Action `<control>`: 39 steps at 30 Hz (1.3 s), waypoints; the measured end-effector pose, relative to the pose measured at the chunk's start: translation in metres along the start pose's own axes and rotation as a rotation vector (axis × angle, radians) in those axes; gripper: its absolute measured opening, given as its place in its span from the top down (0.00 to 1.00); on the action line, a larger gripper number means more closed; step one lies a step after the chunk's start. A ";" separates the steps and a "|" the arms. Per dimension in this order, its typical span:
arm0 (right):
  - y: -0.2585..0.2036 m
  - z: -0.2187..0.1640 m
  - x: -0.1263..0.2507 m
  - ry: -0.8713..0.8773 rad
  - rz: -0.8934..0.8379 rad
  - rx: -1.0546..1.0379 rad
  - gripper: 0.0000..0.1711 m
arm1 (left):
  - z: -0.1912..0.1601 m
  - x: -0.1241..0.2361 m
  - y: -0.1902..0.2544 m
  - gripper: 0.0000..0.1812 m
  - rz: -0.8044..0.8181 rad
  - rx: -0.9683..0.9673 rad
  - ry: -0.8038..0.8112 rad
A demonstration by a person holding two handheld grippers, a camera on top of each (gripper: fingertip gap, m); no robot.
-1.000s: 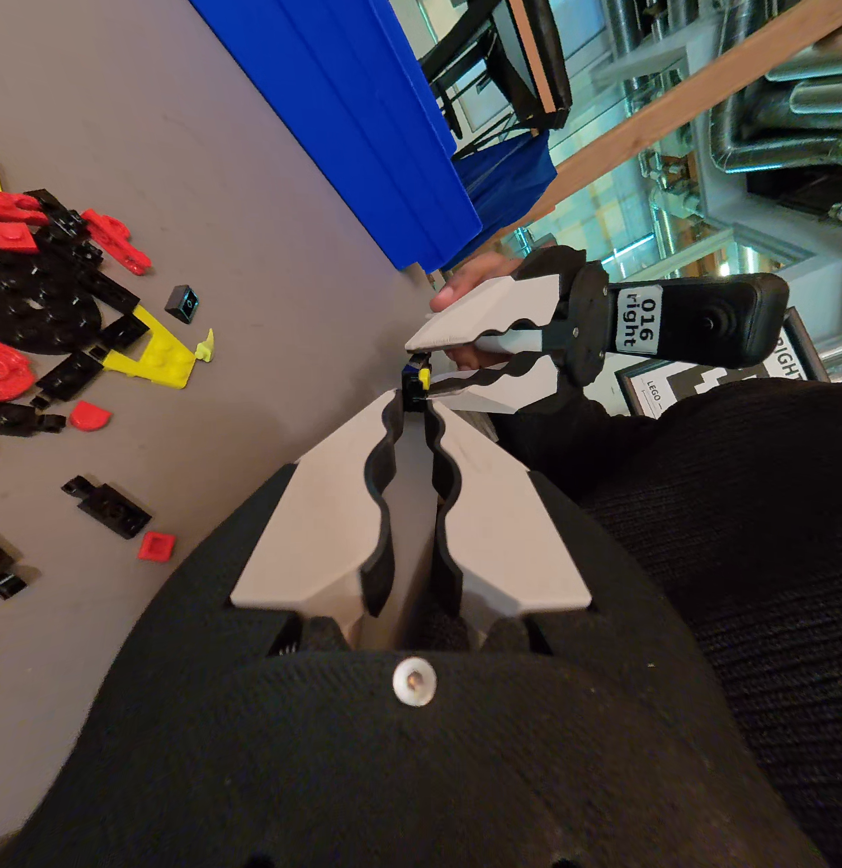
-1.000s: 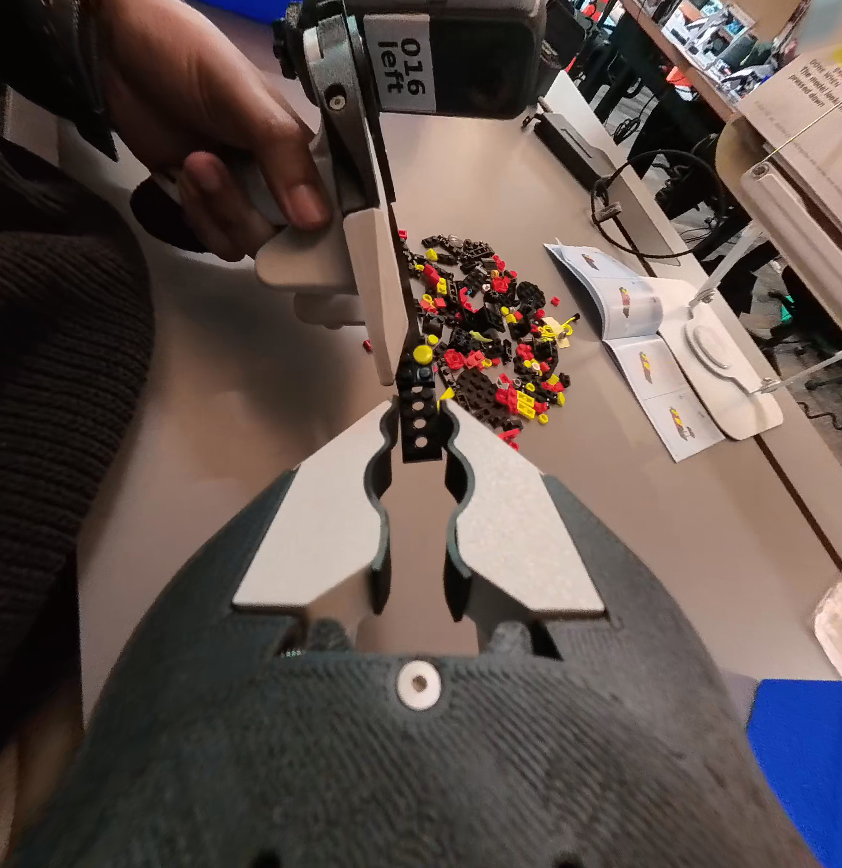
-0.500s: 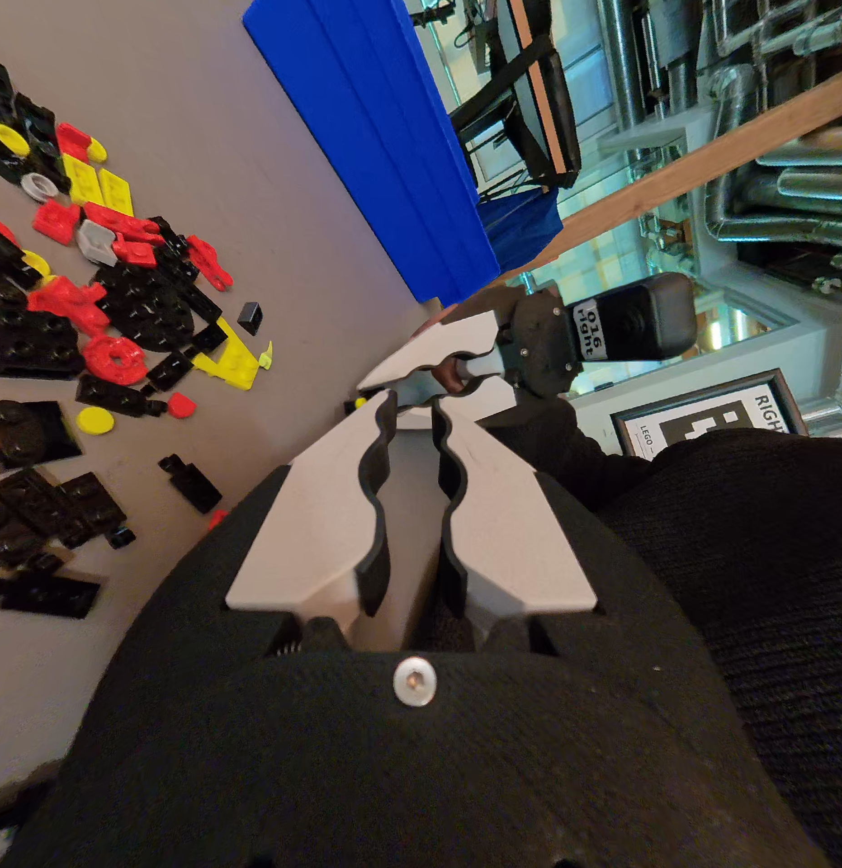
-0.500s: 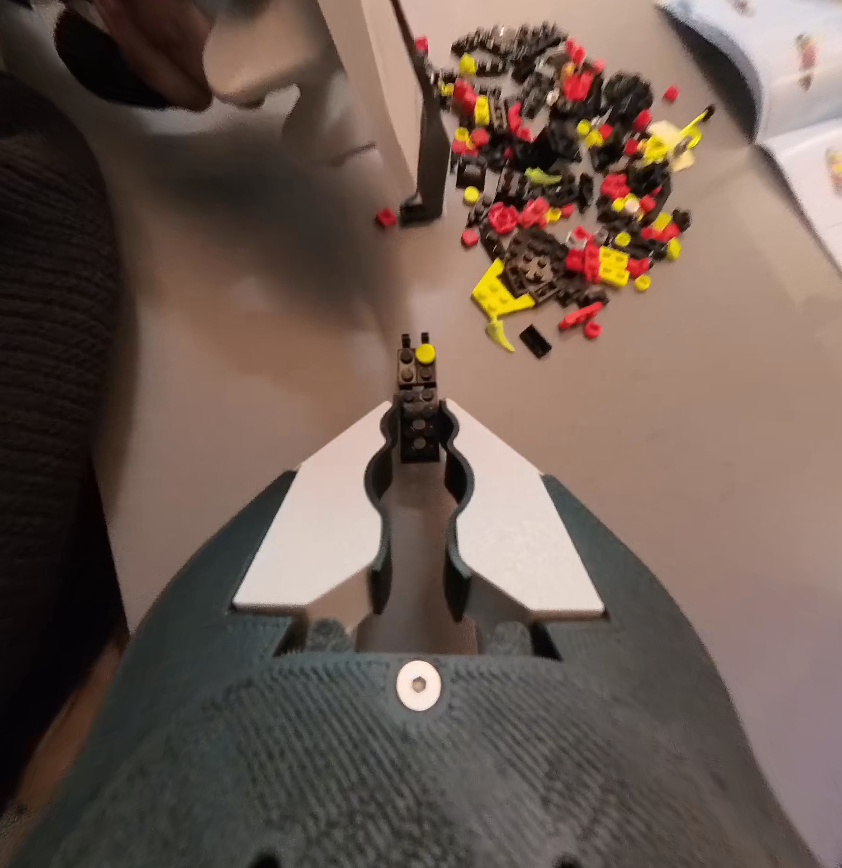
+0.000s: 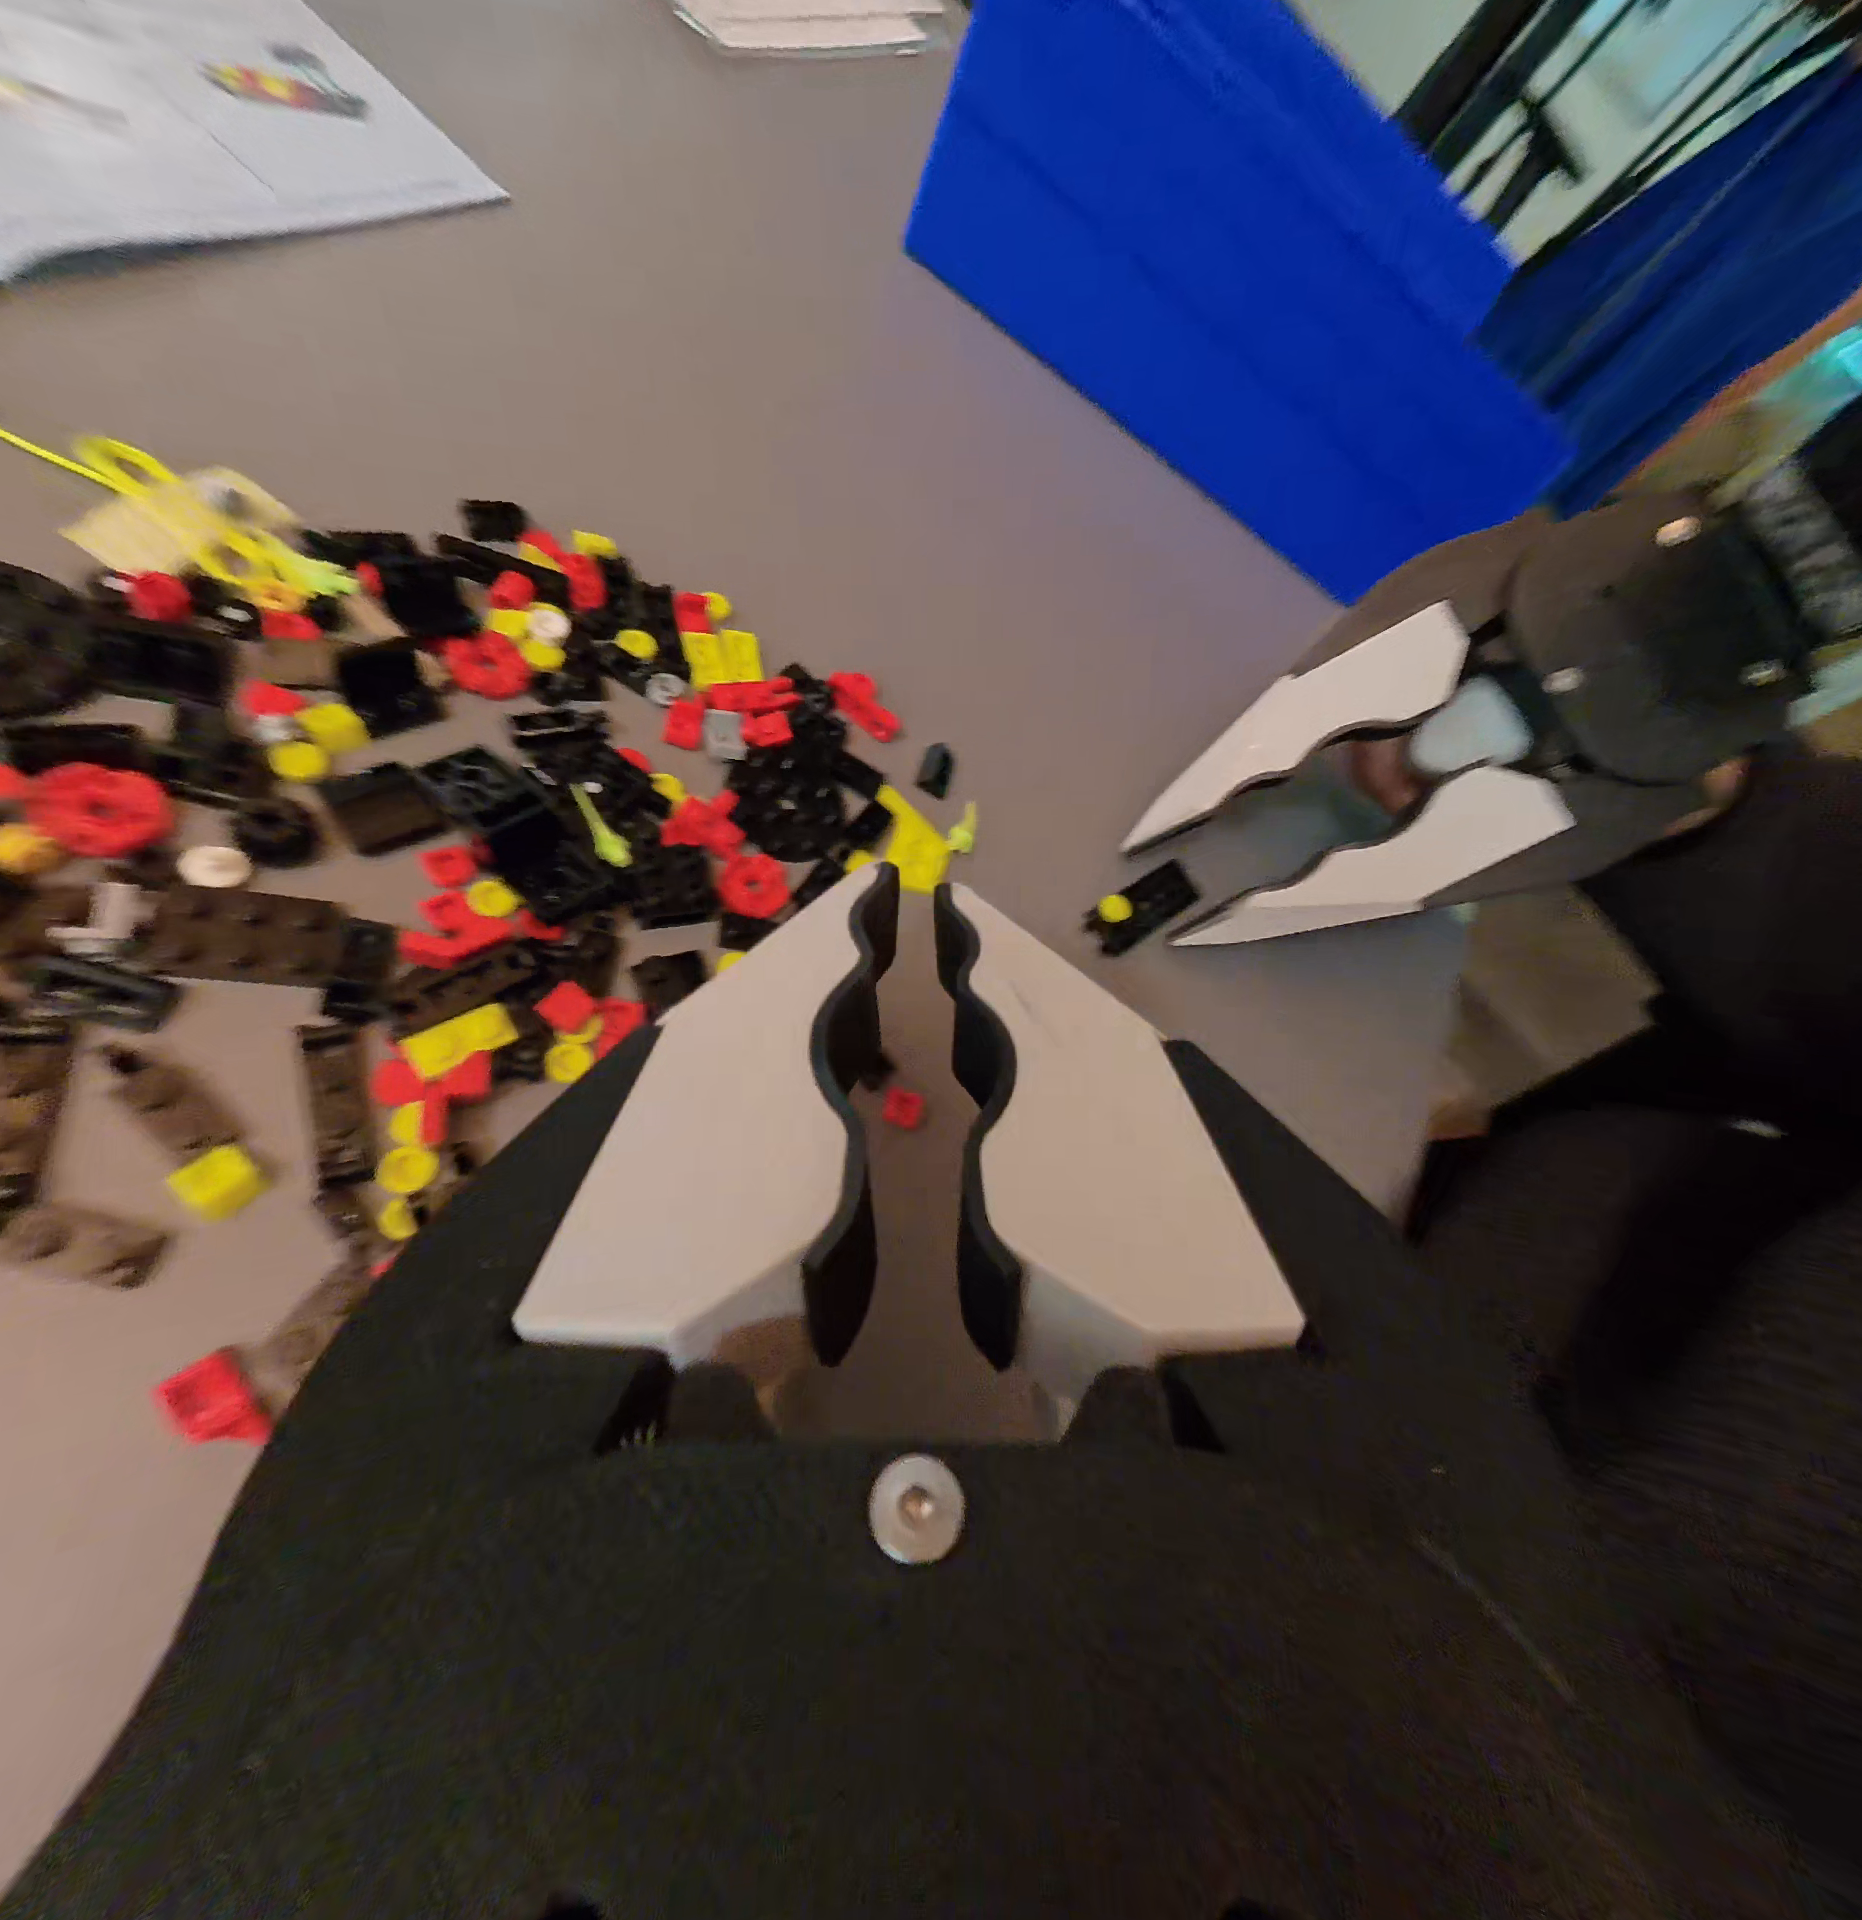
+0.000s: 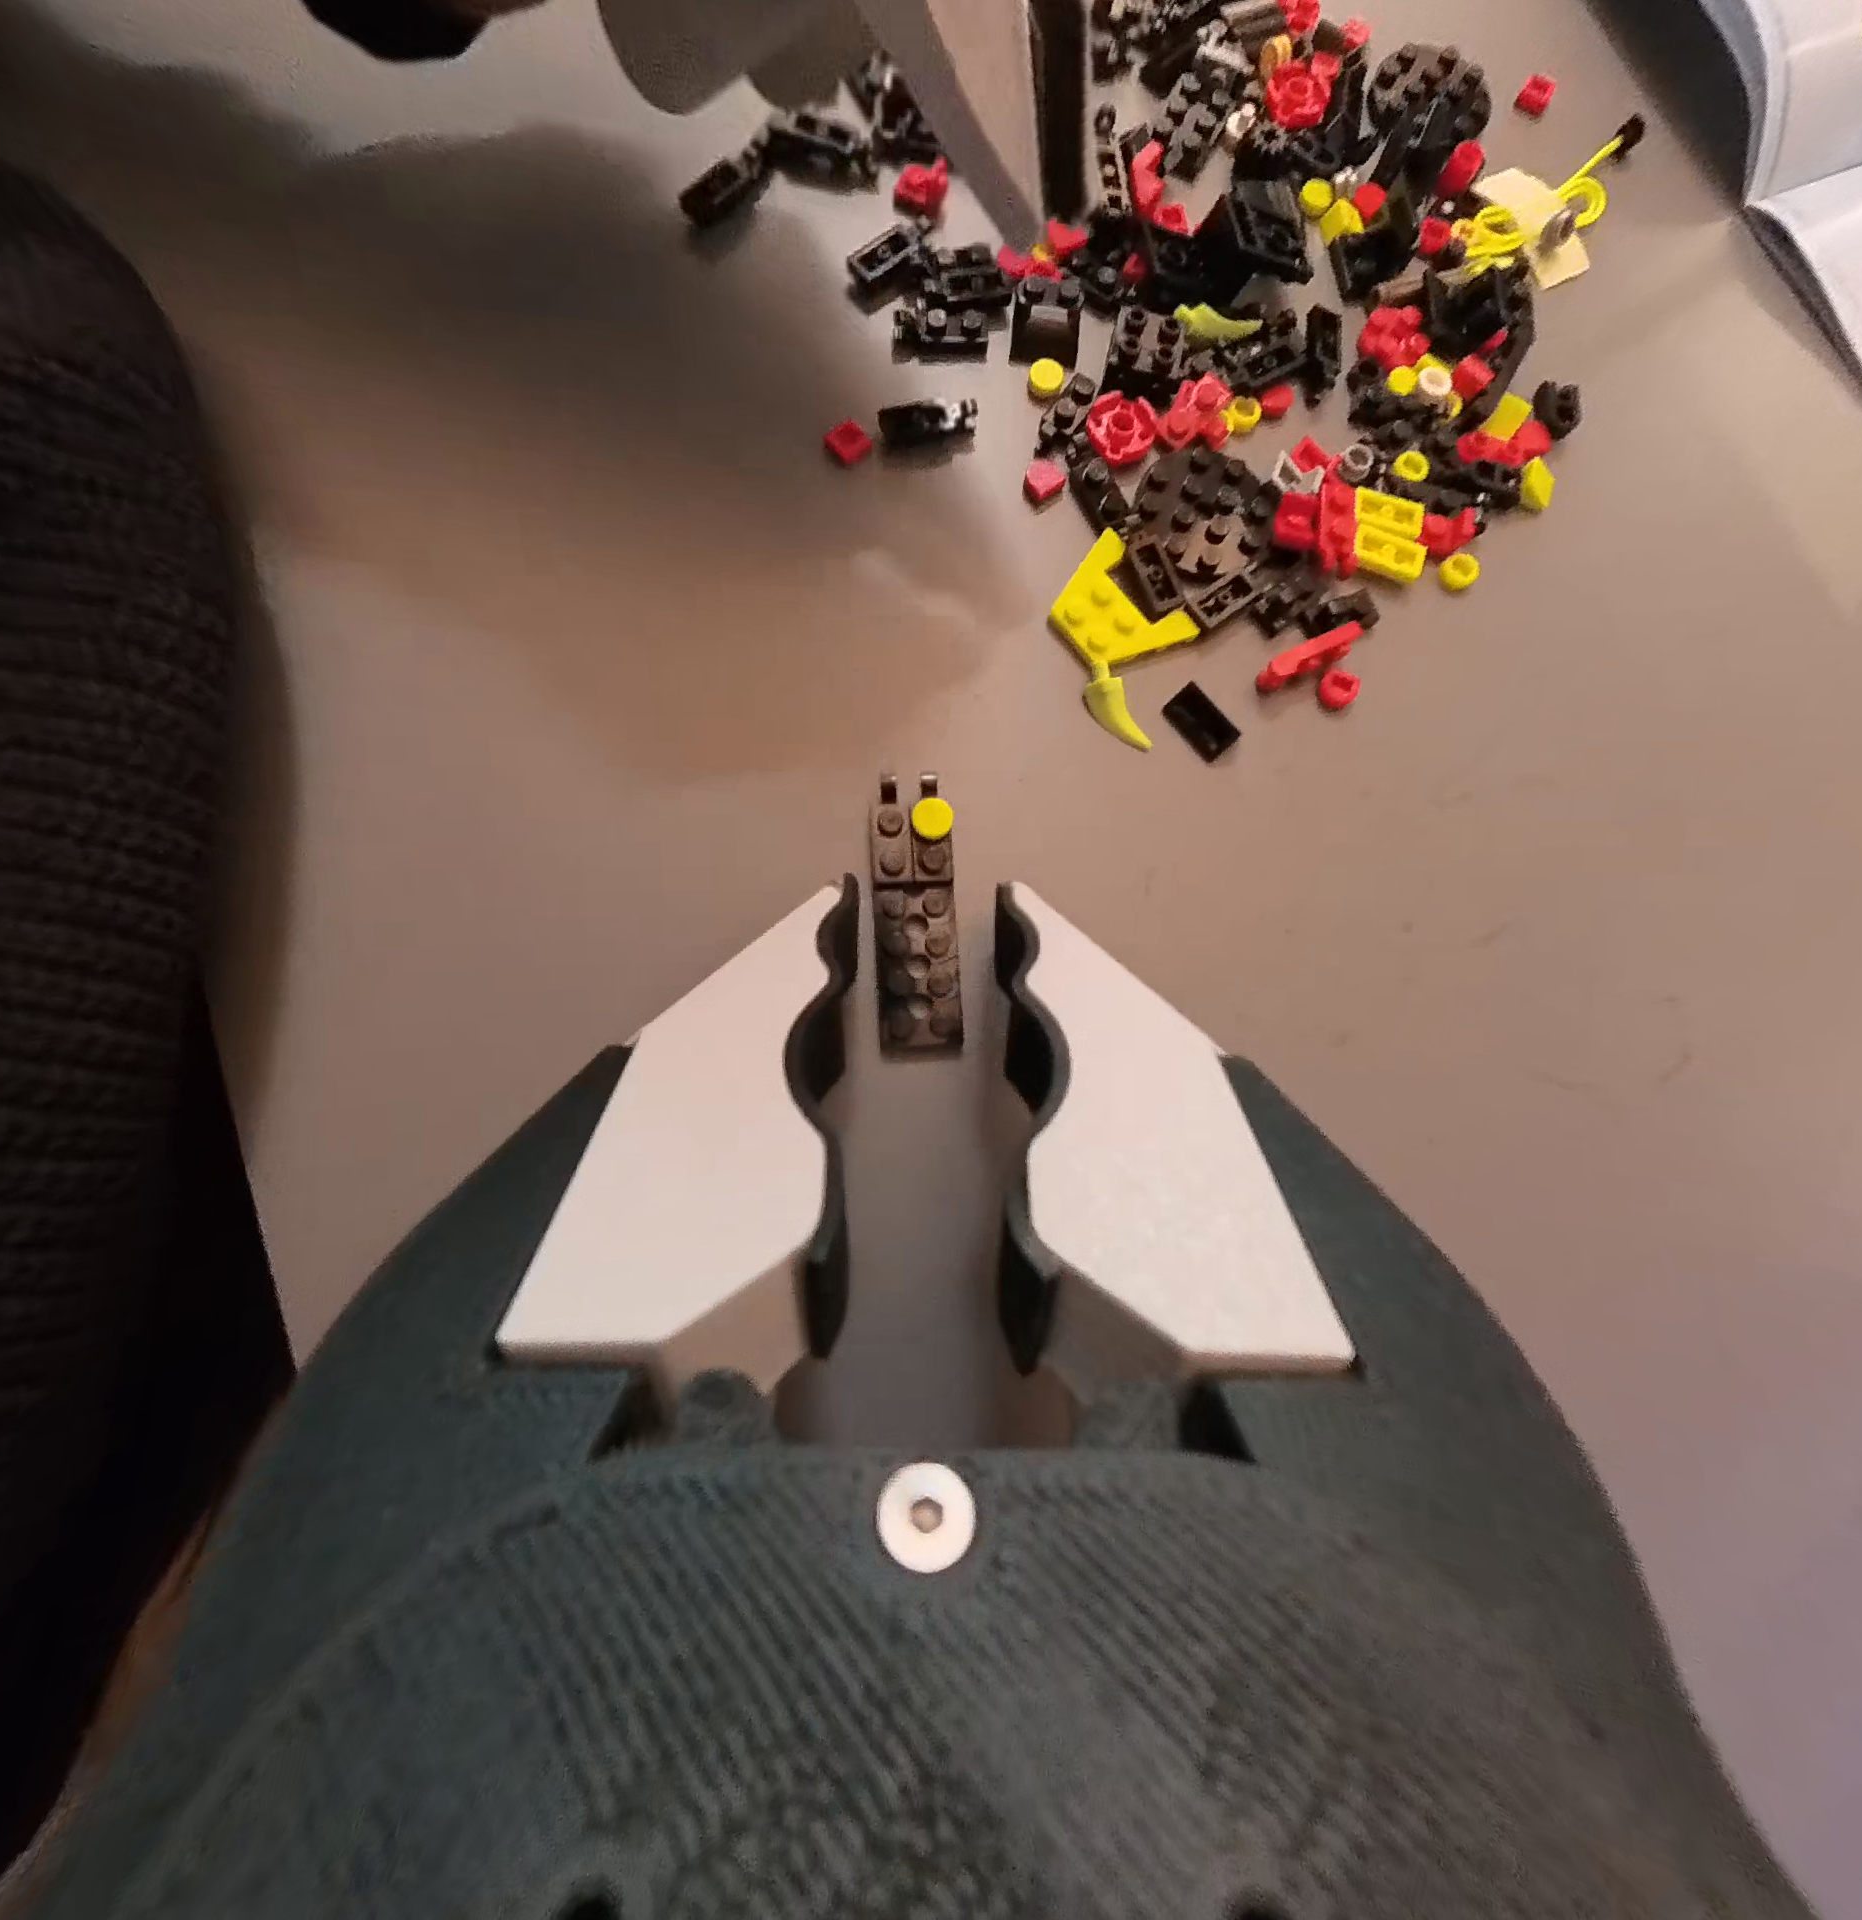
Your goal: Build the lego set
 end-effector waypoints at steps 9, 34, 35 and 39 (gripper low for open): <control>-0.001 0.002 -0.001 0.004 -0.020 0.037 0.87 | -0.012 -0.003 -0.018 0.99 0.175 -0.167 -0.121; 0.014 -0.008 0.001 -0.036 -0.060 -0.024 0.90 | -0.025 -0.007 -0.033 0.97 0.267 -0.221 -0.221; 0.015 -0.009 0.001 -0.038 -0.064 -0.032 0.90 | -0.026 -0.007 -0.034 0.97 0.271 -0.224 -0.226; 0.018 -0.010 0.002 -0.040 -0.068 -0.052 0.90 | -0.026 -0.007 -0.037 0.97 0.292 -0.229 -0.234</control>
Point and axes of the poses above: each gripper's, where its closed fingertips meet, x back along the fingers, z out of its top, y = z × x across the jaws, the point moved 1 cm from there along x, back along the fingers, and after that the axes turned 6 degrees about -z, right-handed, at the moved point
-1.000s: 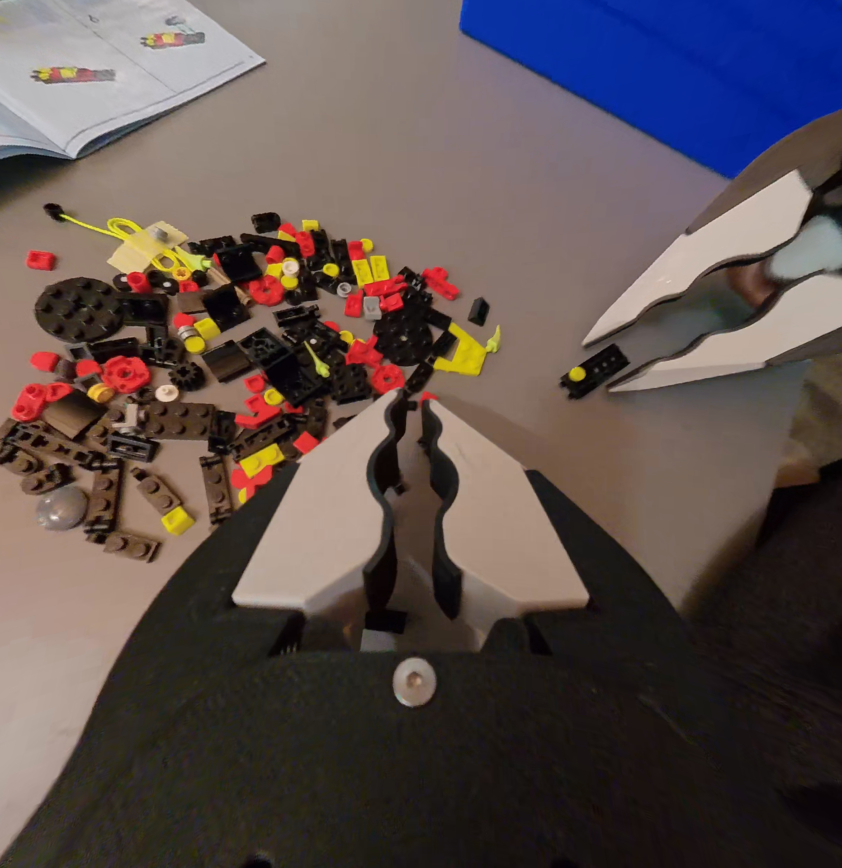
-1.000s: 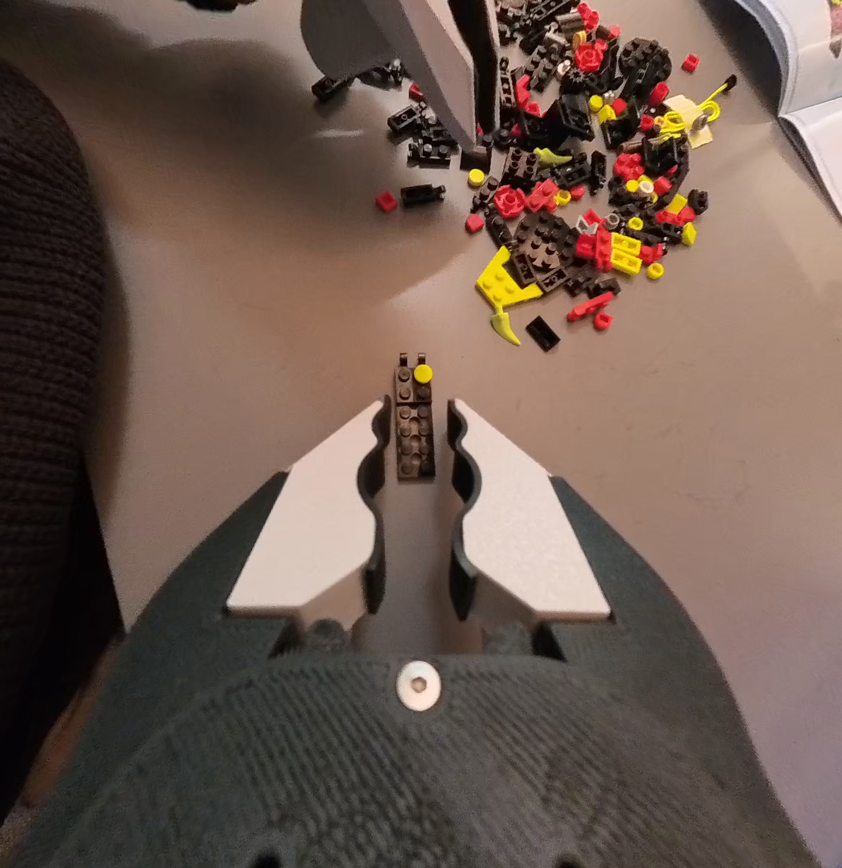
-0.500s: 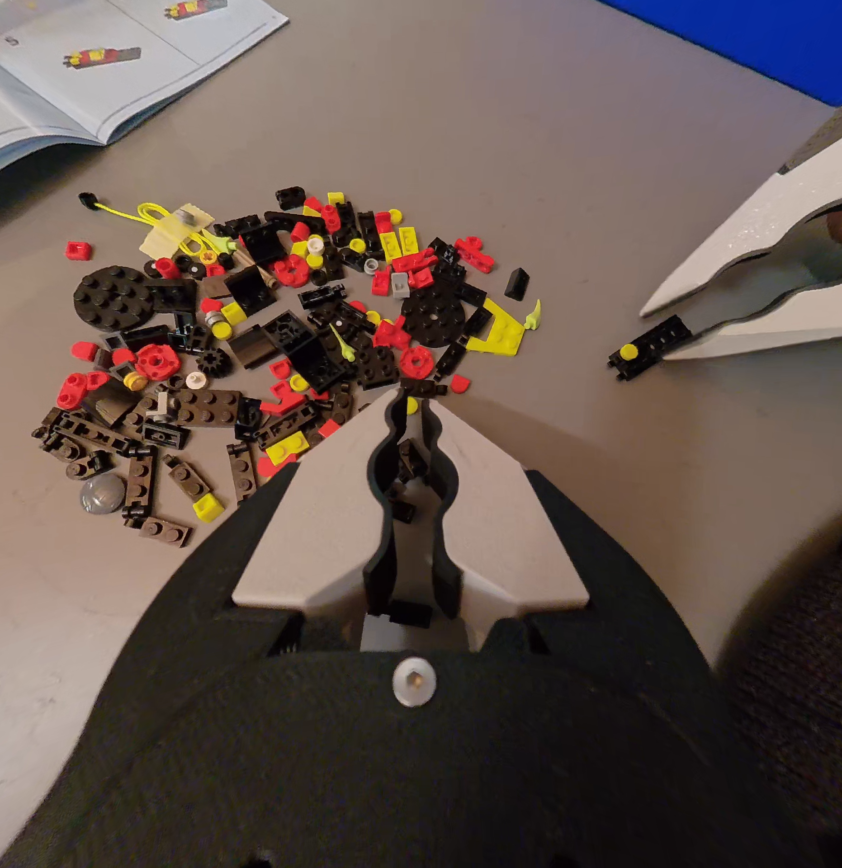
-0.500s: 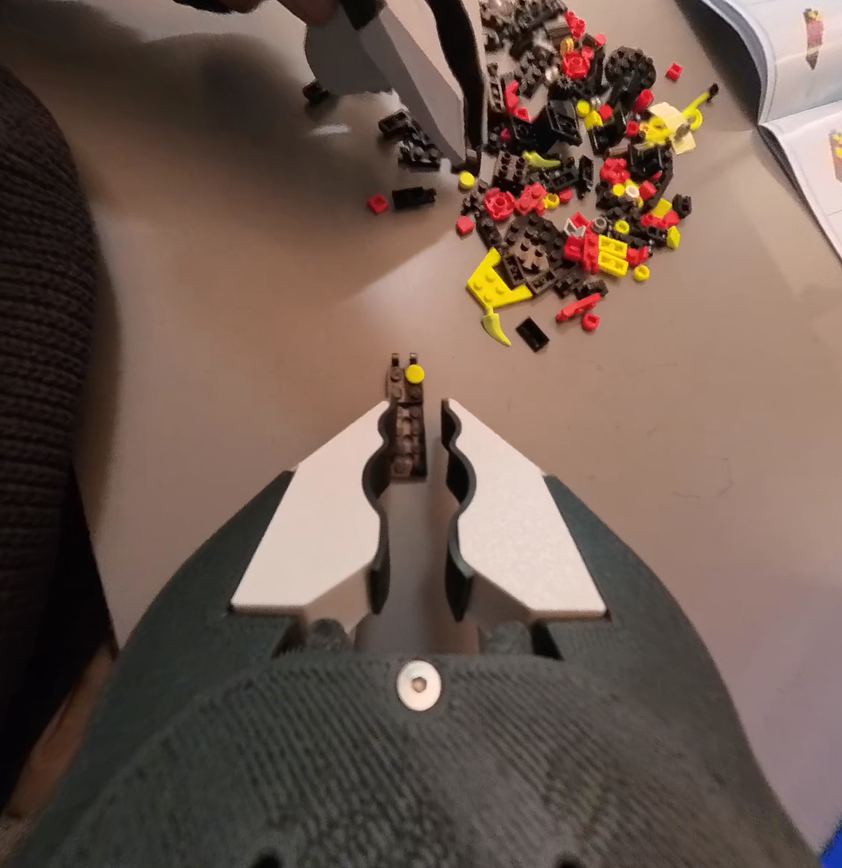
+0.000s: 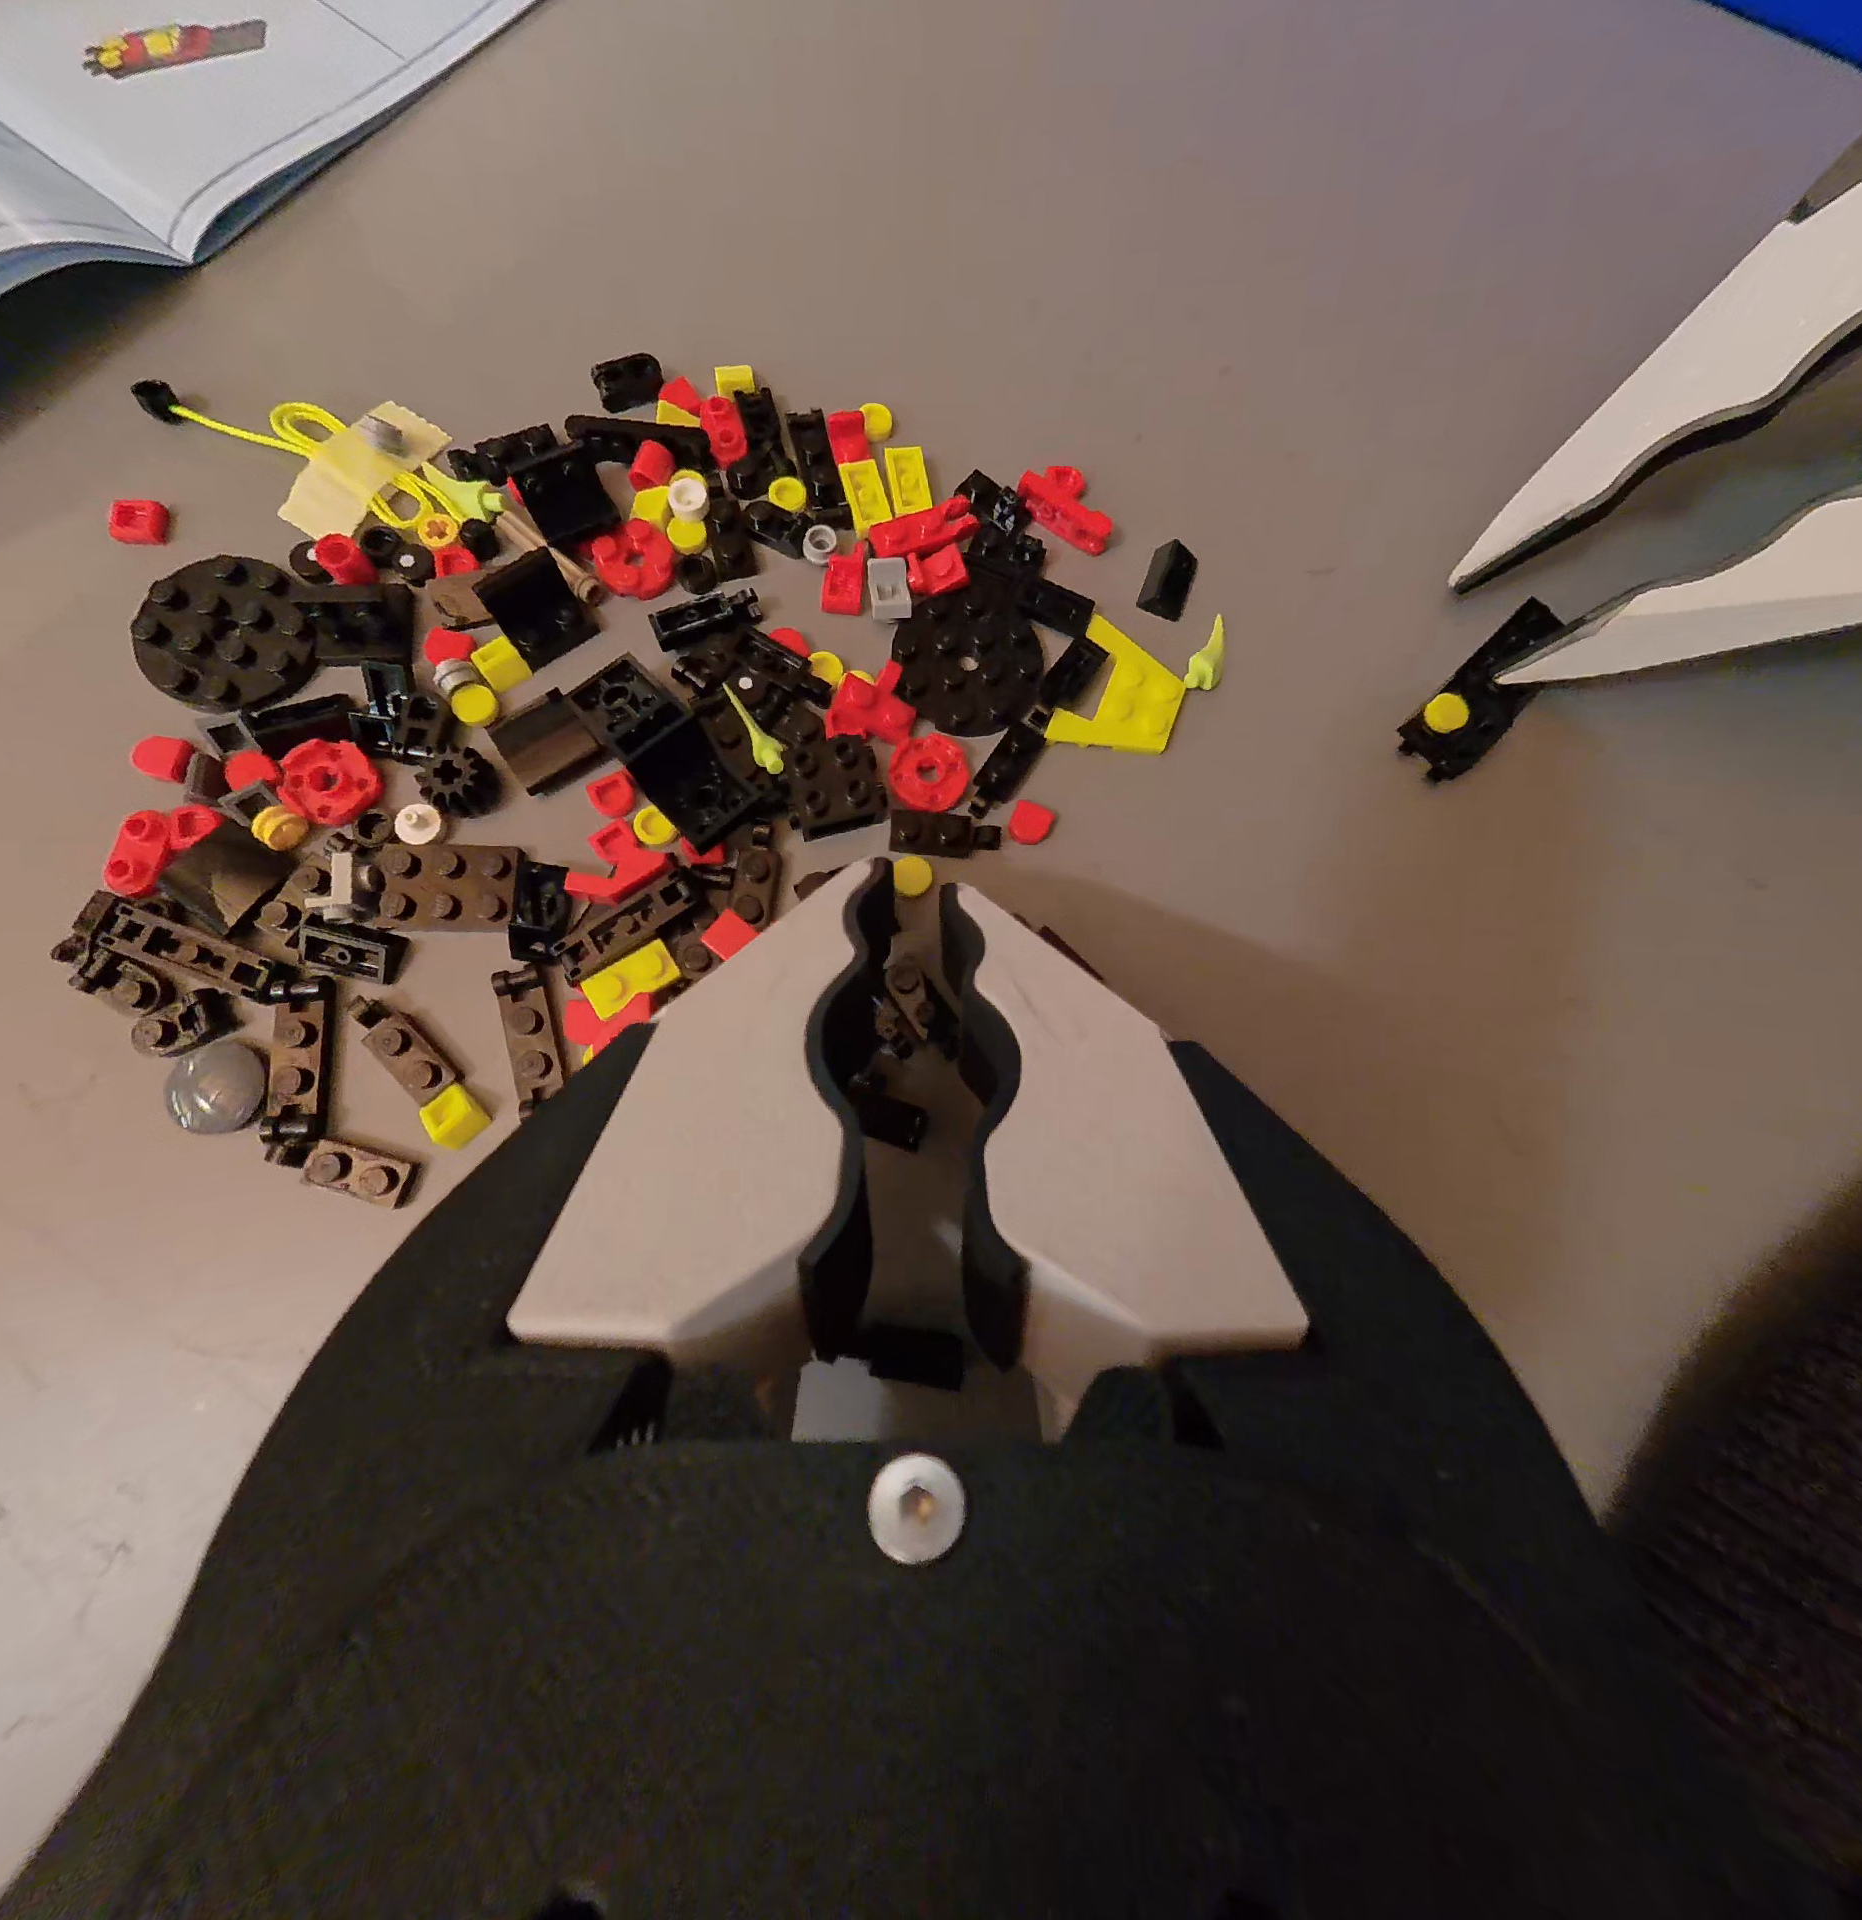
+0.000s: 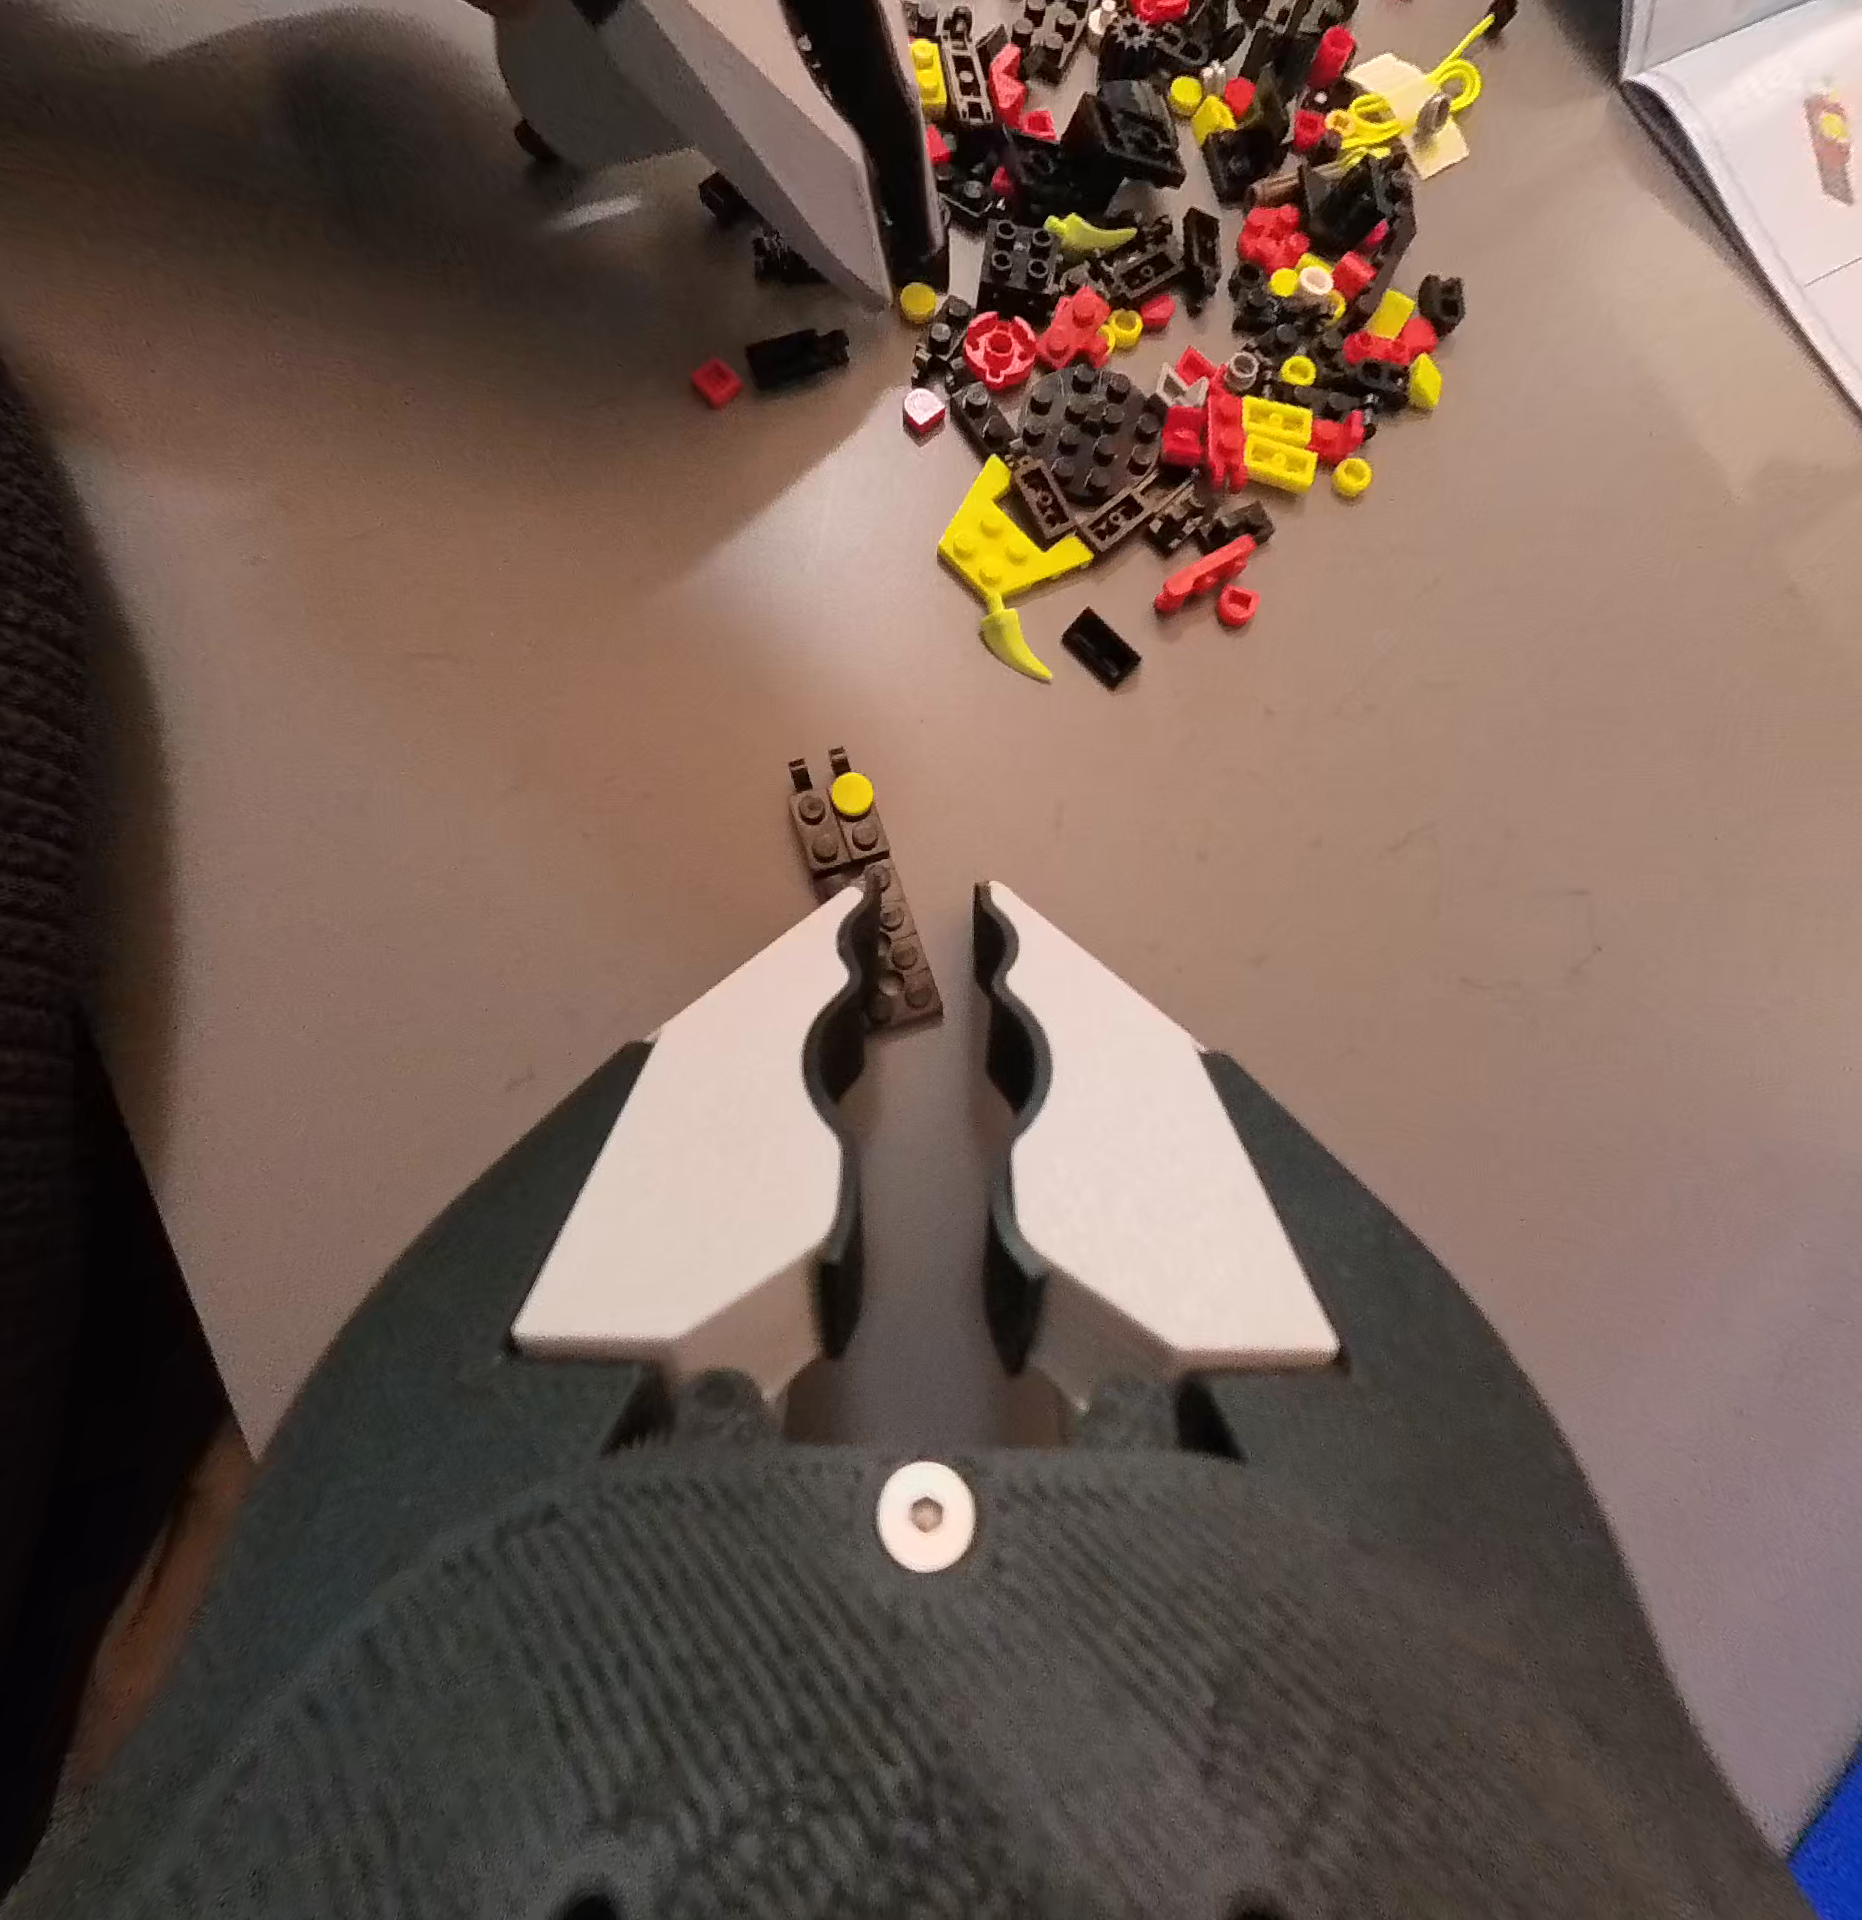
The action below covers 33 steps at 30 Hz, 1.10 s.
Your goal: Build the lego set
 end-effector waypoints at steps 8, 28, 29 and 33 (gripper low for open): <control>-0.002 0.001 -0.001 -0.001 -0.005 0.017 0.90 | 0.000 -0.005 -0.001 0.97 0.003 0.005 -0.008; -0.001 0.001 -0.001 -0.008 -0.017 0.022 0.90 | 0.005 -0.002 0.003 0.94 -0.020 0.032 0.025; -0.001 0.001 -0.001 -0.008 -0.018 0.023 0.90 | 0.005 -0.003 0.002 0.94 -0.015 0.035 0.024; -0.001 0.001 -0.001 -0.007 -0.017 0.023 0.90 | 0.004 -0.006 -0.001 0.94 0.002 0.036 0.008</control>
Point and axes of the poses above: each gripper's, where its closed fingertips meet, x back along the fingers, z out of its top, y = z × x across the jaws, the point moved 1 cm from there along x, back along the fingers, and after that the axes turned 6 degrees about -z, right-handed, at the moved point
